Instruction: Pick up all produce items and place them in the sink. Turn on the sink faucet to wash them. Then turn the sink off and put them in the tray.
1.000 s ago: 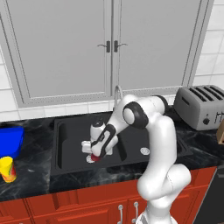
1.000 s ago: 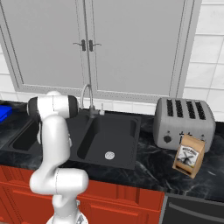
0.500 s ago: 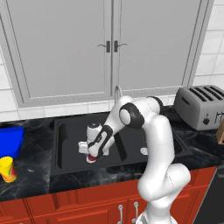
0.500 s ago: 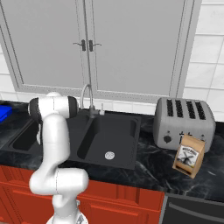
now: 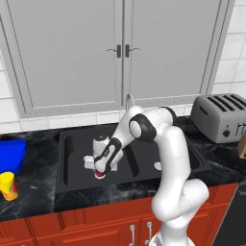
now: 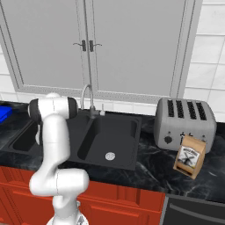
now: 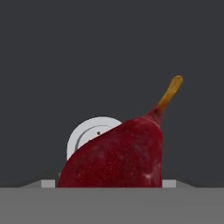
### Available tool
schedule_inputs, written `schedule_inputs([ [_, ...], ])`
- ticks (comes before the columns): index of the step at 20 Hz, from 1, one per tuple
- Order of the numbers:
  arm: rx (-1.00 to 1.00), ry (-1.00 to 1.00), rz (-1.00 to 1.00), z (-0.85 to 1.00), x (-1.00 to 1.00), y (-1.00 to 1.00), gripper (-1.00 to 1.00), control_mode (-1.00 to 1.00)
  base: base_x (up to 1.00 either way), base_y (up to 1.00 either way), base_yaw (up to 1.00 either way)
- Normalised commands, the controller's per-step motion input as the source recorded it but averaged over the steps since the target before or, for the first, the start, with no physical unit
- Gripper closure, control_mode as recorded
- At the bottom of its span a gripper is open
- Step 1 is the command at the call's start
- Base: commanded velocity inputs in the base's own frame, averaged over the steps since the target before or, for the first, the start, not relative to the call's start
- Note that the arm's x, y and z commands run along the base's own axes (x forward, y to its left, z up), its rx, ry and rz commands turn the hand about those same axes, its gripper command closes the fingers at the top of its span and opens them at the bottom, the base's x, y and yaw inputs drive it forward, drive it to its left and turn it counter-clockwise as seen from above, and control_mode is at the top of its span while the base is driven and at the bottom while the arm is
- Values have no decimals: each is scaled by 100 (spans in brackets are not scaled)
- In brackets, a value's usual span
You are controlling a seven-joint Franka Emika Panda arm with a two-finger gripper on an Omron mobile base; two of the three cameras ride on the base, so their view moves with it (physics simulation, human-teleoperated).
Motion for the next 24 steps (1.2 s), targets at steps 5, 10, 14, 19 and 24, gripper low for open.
schedule_inputs([
  [5, 0, -13, 1, 21, -29, 8, 100, -100, 0, 0, 0],
  [10, 0, -15, 4, 48, -28, 14, 100, -100, 0, 0, 0],
  [14, 0, -17, 7, 54, -27, 16, 100, -100, 0, 0, 0],
  [19, 0, -16, 7, 64, -19, 21, 100, -100, 0, 0, 0],
  [24, 0, -13, 9, 76, -5, 27, 100, -100, 0, 0, 0],
])
